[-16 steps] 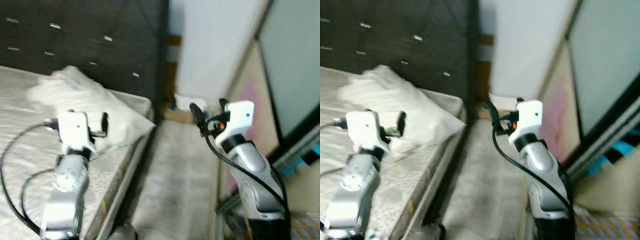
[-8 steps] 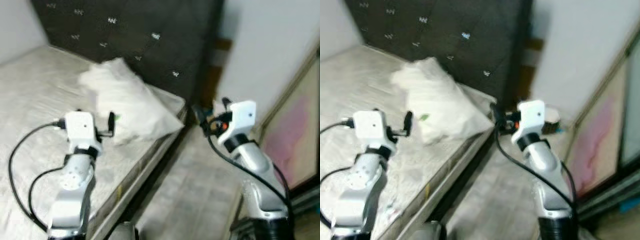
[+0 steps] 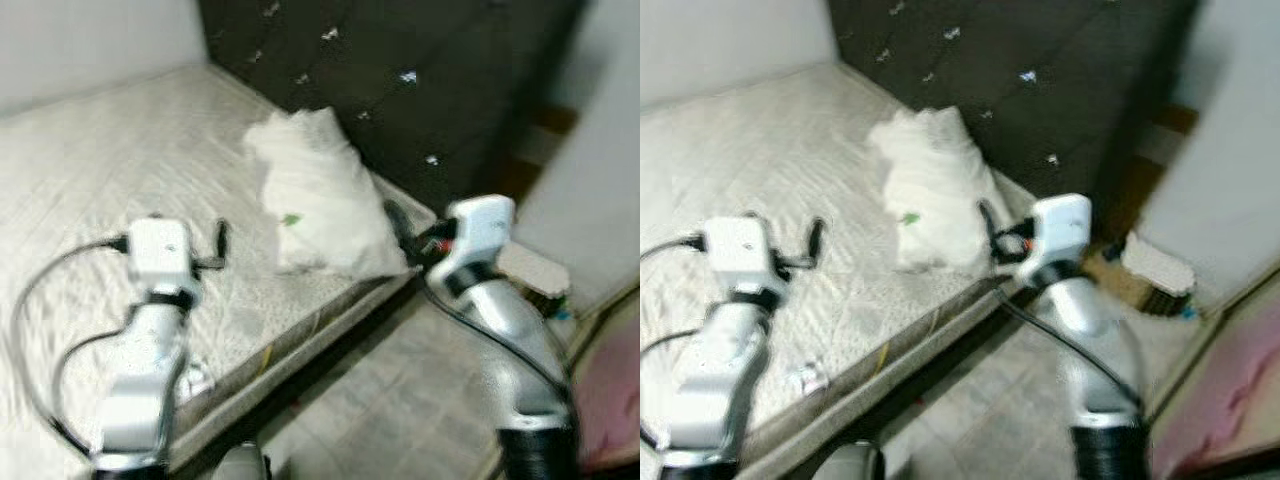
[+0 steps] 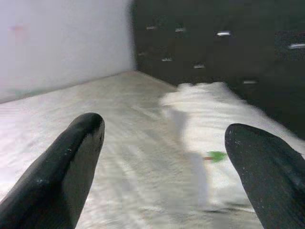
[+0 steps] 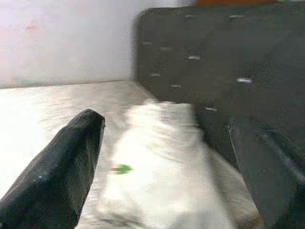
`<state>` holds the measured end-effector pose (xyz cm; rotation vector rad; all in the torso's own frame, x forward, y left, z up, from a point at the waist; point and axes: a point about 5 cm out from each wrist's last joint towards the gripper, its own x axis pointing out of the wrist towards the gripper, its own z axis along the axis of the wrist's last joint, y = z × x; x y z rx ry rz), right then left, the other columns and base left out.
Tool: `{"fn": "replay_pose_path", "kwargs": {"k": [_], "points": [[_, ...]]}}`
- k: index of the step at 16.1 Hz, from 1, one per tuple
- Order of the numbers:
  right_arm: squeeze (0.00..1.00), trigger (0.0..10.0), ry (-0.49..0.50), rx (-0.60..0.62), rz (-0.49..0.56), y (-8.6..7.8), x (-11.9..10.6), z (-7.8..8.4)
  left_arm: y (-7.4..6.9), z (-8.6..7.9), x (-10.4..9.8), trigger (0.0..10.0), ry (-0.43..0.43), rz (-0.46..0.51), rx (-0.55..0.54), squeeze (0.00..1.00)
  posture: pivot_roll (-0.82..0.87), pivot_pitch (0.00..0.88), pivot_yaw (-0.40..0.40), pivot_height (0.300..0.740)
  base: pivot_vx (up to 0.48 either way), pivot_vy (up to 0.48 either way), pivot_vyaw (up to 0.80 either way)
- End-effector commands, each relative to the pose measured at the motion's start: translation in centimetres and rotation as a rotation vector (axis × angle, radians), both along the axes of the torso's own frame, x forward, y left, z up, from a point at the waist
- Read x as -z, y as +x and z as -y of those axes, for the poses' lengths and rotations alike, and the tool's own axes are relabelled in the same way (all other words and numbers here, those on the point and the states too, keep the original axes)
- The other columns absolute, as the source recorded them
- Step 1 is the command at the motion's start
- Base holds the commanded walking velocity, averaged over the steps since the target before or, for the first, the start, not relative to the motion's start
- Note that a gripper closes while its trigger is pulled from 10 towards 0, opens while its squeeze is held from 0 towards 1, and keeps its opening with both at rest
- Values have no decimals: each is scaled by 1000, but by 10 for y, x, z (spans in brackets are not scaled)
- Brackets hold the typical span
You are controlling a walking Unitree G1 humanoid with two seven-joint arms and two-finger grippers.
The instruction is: Clean up the room
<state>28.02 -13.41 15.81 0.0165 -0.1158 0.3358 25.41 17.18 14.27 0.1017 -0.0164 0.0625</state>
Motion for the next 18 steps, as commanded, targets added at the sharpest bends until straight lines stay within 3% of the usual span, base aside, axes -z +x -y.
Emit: {"fn": "replay_pose_path", "kwargs": {"k": [1, 8, 16, 18], "points": [[0, 10000, -12, 23, 12, 0, -2, 9, 0, 4, -1, 10000, -10, 4, 14, 0, 32, 0, -62, 740, 0, 0, 800], [0, 10000, -10, 8, 18, 3, -4, 6, -1, 2, -3, 10000, -7, 17, -19, 0, 39, 0, -66, 740, 0, 0, 800], [0, 10000, 4, 1, 25, 4, -4, 5, -1, 5, -2, 10000, -14, 14, 34, 0, 40, 0, -65, 740, 0, 0, 800], [0, 10000, 3, -2, 24, 4, -4, 5, -2, 5, -2, 10000, -15, 15, 42, 0, 42, 0, -67, 740, 0, 0, 209]]}}
